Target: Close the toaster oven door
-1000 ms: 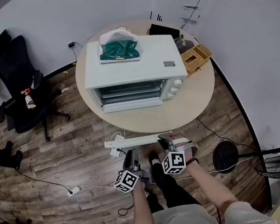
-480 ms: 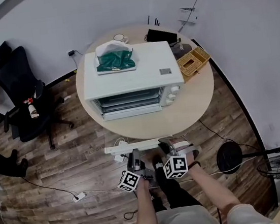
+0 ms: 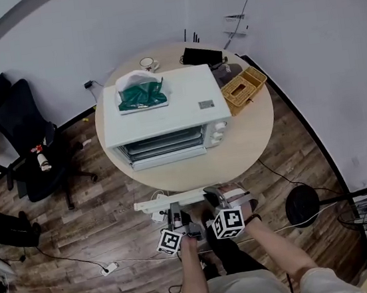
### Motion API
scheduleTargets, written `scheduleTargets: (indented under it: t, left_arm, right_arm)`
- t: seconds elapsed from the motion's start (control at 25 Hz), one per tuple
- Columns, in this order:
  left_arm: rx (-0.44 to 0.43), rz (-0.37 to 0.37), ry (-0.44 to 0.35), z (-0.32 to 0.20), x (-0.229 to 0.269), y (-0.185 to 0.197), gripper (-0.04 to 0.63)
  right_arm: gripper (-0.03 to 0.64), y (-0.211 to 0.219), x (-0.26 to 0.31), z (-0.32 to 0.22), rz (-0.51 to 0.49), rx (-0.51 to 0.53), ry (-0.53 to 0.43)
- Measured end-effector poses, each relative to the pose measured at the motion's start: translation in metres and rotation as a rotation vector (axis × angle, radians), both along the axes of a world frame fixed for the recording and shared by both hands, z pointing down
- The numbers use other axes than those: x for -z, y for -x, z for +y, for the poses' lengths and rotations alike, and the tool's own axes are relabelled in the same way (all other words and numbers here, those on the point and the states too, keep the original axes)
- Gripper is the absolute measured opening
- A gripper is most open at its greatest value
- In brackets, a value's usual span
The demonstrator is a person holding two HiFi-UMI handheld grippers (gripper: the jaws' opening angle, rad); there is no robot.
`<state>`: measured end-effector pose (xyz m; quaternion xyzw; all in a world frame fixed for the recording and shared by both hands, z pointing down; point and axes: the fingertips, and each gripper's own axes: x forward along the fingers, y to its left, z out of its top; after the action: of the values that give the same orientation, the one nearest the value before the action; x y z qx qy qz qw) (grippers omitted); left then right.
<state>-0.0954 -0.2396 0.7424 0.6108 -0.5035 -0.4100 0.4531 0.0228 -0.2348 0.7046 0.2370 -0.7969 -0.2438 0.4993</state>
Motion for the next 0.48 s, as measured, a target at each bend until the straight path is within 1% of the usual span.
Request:
scheduleTargets:
  t: [0.08,0.24,0.4,0.48]
  left_arm:
    - [0.005,0.022,-0.022,-0.003,0.007,0.0,0.156]
    - [0.012,0.047,-0.033,-0.006,0.014,0.002,0.156]
    - [-0.001,0.068,-0.102,-0.013,0.034,0.002,0.158]
    - [-0.008,0.074,-0.12,-0.015,0.04,0.002,0.158]
  right_arm:
    - [0.051,0.0,0.003,-0.002,-0.001,-0.001,-0.003]
    - [0.051,0.001,0.012,-0.006,-0.025,-0.022,-0.002]
    - [0.051,0.001,0.02,-0.012,-0.044,-0.045,-0.005]
    - [0.051,0.001,0.025,-0.015,-0.049,-0.05,-0.006]
